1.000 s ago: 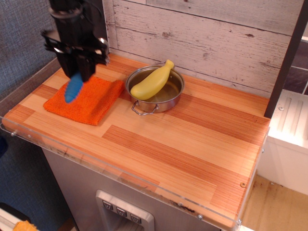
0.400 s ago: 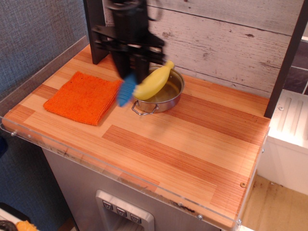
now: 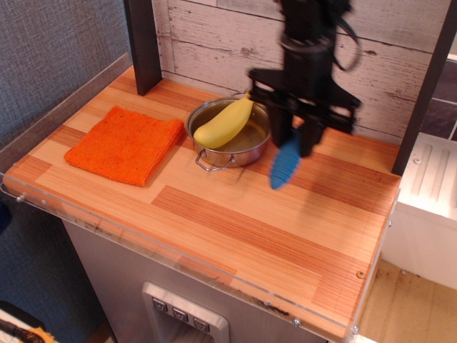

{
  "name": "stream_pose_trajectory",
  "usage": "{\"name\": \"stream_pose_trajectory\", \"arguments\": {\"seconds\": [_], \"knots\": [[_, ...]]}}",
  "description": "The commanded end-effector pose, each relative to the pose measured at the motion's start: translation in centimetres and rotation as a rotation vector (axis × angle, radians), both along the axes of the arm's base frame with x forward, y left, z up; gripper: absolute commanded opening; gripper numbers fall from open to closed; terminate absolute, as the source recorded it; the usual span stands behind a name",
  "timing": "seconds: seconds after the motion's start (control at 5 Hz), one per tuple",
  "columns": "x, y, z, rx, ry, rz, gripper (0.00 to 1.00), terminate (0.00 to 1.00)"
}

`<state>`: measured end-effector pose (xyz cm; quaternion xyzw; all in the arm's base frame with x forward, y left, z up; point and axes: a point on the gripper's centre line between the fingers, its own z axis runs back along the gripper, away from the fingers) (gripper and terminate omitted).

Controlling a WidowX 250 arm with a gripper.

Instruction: Place the spoon on te edge of the table

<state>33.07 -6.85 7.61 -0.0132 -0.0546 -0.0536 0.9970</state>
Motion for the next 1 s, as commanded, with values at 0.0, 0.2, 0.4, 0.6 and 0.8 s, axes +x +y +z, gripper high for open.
{"name": "stream_pose_trajectory", "arguments": {"seconds": [0.0,0.2,0.4,0.6,0.8], "knots": [[3.6,-2.9,-2.5,0.023,-0.005,0.001,0.00,0.00],[4.2,-3.0,-4.4,0.051,0.033,0.001,0.00,0.00],[4.2,-2.8,-5.7,0.066,0.060,-0.004,0.00,0.00],[3.9,-2.7,-6.5,0.072,0.084,-0.006,0.00,0.00],[3.9,-2.5,-5.6,0.068,0.083,-0.012,1.00,0.00]]}}
